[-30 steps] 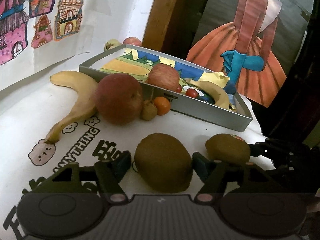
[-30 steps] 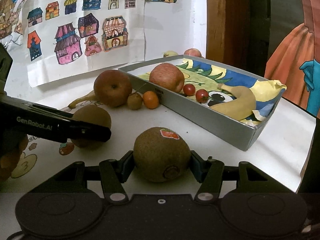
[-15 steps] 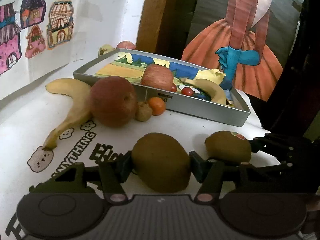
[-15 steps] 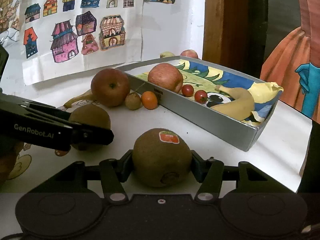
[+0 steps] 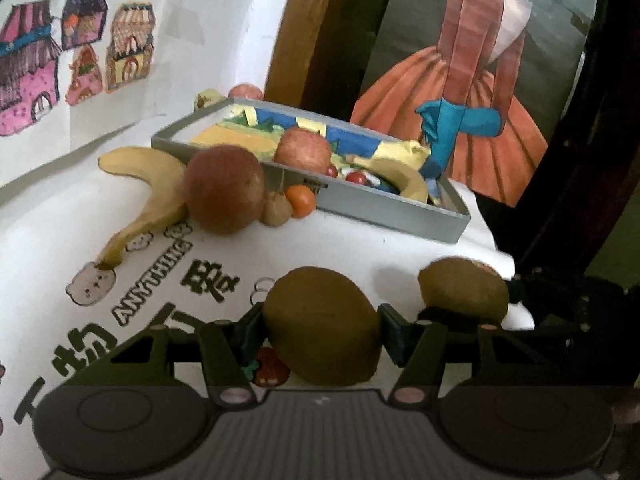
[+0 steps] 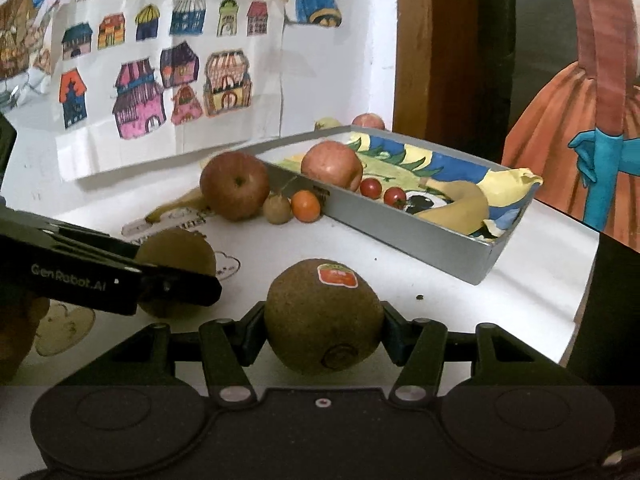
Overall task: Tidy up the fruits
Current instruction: 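Close the left tool on its kiwi while the right tool closes on the stickered kiwi, then lift and carry both kiwis over the tray with the left and right tools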
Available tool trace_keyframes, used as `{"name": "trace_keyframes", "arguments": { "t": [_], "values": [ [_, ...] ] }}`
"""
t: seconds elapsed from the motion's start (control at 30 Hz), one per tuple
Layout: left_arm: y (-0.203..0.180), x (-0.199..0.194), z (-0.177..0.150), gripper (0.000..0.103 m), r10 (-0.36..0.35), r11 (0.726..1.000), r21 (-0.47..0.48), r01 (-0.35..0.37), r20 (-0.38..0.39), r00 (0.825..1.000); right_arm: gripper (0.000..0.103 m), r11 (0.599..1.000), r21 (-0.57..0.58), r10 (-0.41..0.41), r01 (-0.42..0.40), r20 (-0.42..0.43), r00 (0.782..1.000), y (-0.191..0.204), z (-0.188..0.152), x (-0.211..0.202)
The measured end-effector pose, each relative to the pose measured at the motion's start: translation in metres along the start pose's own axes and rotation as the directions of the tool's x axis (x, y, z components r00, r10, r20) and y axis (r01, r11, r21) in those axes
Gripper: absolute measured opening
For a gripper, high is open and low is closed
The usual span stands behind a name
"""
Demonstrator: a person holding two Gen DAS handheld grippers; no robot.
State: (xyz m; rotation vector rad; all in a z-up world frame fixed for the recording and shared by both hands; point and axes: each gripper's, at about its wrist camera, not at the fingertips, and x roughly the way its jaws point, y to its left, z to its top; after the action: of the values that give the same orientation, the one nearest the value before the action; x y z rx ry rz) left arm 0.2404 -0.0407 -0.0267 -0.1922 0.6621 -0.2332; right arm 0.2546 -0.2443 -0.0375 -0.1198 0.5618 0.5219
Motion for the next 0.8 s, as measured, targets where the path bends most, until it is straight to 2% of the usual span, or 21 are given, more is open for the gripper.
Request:
{"name": "trace_keyframes", "arguments": {
  "t": [0.23, 0.47, 0.63, 0.8],
  "values": [
    [-0.009, -0.022, 0.032, 0.063, -0.017, 1.0, 0.015, 0.015, 0.099, 0.995, 0.059, 1.0, 0.014, 0.0, -0.001, 0.05, 0.999, -0.001, 0.01, -0.017],
    [-0.021, -0.043, 0.08, 0.063, -0.019, 0.999, 0.04, 0.01, 0.218, 0.976, 0.059, 1.0, -0.001, -0.027, 0.028, 0.146, 0.989, -0.011, 0.049, -0.036],
    [-0.03, -0.041, 0.108, 0.063, -0.028, 0.999, 0.053, 0.014, 0.285, 0.958, 0.059, 0.998, -0.024, -0.06, 0.067, 0.218, 0.974, -0.022, 0.077, -0.043],
    [-0.036, -0.02, 0.128, 0.063, -0.037, 0.998, 0.059, 0.019, 0.321, 0.946, 0.059, 0.995, -0.005, -0.099, 0.104, 0.25, 0.963, -0.042, 0.097, -0.032]
  ]
}}
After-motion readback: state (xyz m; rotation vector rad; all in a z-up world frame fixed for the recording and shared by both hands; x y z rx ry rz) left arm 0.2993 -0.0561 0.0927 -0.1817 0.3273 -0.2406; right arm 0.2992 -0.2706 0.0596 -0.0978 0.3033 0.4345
